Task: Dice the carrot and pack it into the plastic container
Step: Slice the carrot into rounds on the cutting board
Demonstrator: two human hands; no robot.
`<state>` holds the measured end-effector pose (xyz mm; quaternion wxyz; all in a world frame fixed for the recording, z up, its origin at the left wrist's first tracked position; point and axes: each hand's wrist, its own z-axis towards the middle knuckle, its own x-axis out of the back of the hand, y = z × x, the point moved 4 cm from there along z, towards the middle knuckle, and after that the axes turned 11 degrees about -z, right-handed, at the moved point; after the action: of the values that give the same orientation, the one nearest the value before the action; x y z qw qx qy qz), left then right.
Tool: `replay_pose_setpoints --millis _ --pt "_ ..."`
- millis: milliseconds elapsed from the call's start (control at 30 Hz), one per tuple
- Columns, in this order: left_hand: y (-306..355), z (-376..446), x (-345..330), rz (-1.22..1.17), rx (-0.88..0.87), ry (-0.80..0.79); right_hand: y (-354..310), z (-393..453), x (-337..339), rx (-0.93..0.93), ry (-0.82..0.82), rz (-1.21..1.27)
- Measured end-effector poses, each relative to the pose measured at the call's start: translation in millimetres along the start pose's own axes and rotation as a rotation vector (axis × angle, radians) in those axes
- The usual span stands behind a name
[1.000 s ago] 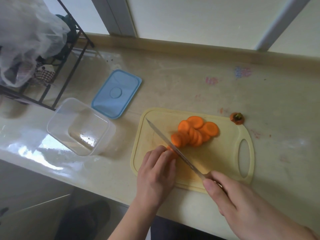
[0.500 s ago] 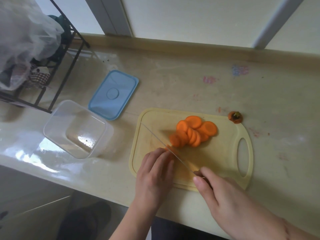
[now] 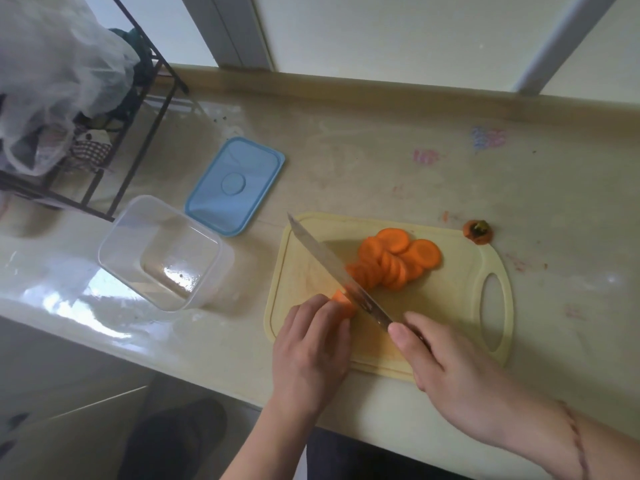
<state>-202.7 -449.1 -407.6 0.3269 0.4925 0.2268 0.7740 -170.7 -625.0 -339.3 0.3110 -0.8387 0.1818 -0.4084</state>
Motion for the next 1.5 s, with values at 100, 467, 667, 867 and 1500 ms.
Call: replay_pose_setpoints --millis 100,467,667,867,1500 --pt "-1 -2 0 -0.01 0.017 -0.004 -3 -15 1 0.03 -0.02 -0.052" --pt "1 2 0 -0.068 -0.038 0.001 0 -30 1 0.005 -0.009 -0.132" --pt "-2 -1 -1 -0.066 -0.014 -0.007 -1 -21 -5 0.045 -0.034 -0.141" --pt "-2 -3 -2 -0.032 -0.025 -0.052 5 12 -22 0.032 0.004 -0.065" --pt "-1 1 2 -0.106 -0.031 0.03 -6 -26 -5 0.053 0.011 -0.093"
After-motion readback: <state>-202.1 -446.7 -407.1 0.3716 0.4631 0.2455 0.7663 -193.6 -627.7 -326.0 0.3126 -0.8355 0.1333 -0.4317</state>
